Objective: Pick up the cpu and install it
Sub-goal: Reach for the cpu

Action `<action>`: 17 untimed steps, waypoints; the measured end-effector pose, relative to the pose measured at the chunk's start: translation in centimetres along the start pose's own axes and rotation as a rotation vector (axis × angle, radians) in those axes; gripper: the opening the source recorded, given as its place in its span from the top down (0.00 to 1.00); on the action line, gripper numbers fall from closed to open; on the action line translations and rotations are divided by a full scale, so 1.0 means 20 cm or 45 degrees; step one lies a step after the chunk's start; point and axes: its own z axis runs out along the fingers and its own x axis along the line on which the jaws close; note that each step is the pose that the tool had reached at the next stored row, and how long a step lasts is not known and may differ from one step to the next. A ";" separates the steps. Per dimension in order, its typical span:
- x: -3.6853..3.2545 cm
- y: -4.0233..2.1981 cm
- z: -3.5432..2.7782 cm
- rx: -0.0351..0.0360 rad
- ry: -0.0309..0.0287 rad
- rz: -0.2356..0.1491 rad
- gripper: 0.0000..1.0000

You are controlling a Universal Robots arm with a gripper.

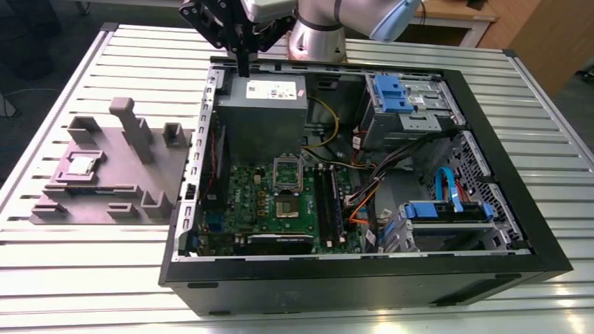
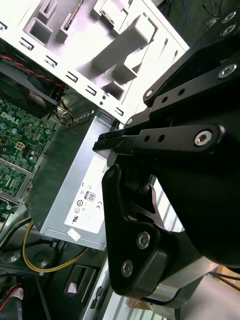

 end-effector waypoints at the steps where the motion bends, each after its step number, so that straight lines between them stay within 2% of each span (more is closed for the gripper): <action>1: 0.001 0.000 0.000 0.0000 0.0000 0.000 0.90; 17: 0.022 -0.002 0.000 -0.0001 -0.0001 0.000 0.90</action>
